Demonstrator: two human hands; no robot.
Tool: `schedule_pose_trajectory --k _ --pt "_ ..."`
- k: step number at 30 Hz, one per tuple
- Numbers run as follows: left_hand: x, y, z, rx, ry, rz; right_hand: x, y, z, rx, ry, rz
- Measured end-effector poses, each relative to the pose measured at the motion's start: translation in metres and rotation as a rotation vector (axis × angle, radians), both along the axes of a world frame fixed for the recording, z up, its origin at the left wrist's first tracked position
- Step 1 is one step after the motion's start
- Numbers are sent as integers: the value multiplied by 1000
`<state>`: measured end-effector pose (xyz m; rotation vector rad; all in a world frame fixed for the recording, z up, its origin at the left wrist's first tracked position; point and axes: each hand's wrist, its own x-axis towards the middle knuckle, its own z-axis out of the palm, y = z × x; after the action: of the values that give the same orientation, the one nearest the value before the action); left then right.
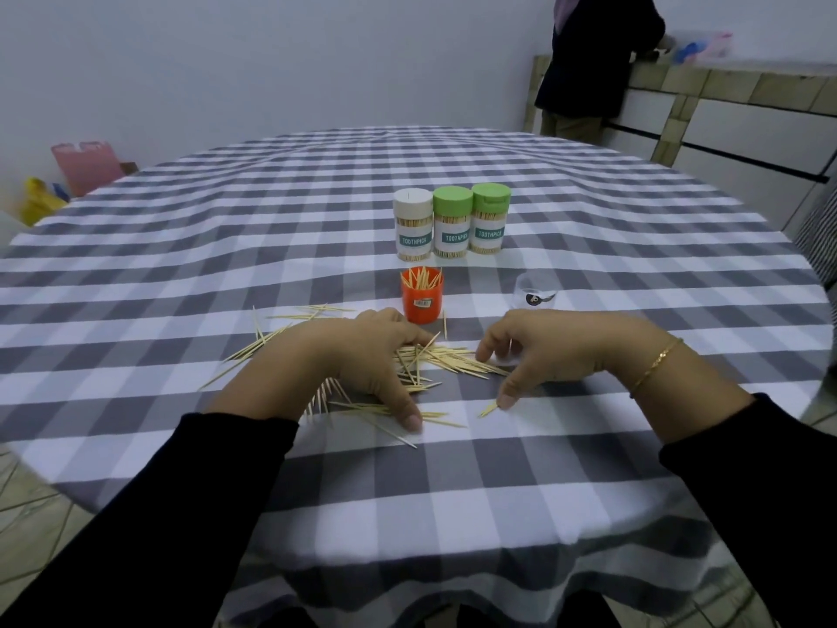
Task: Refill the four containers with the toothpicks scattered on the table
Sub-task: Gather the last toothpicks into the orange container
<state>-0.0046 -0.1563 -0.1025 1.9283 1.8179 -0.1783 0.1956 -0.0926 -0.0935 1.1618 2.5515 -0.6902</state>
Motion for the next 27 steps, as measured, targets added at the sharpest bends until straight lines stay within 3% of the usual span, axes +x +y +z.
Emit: schedule_pose_trajectory --k 11,17,27 --pt "-7 2 -3 89 -209 53 -15 -4 -7 65 167 -48" --pt "-8 2 -3 43 -78 11 -16 -3 0 -22 -3 2" --pt "-12 8 -11 264 -13 24 -28 -3 -15 226 143 -29"
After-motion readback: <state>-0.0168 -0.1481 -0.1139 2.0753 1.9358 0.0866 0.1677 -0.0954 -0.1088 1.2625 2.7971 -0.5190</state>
